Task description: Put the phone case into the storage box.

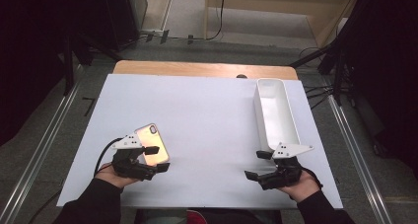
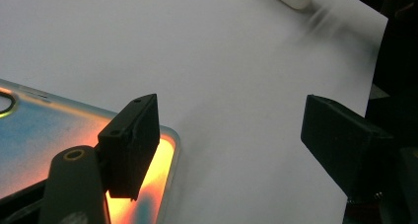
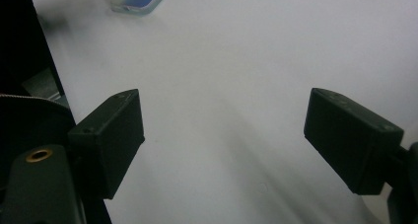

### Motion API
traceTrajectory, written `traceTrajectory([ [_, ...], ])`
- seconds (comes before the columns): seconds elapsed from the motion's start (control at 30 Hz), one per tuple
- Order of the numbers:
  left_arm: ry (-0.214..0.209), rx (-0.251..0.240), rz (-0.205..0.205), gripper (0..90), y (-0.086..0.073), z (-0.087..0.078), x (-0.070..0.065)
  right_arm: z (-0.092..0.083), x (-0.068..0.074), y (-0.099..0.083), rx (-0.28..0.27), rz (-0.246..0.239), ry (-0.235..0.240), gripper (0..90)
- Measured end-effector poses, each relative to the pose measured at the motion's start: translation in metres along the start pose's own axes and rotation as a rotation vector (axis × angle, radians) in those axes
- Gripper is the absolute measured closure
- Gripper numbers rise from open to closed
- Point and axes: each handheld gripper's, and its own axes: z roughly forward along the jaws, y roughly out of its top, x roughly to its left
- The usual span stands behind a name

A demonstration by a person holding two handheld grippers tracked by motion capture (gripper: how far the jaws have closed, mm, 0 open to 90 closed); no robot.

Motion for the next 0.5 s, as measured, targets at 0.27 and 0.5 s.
traceTrajectory([
  [0.27, 0.005, 0.004, 0.004, 22.3, 0.0006, -0.0013, 0.0011, 0.0000, 0.0007, 0.0007, 0.002, -0.002, 0.005, 14.0],
  [0.5, 0.003, 0.005, -0.007, 22.3, 0.0001, -0.0026, 0.0014, 0.0009, 0.0012, 0.0014, -0.001, -0.012, 0.008, 14.0],
])
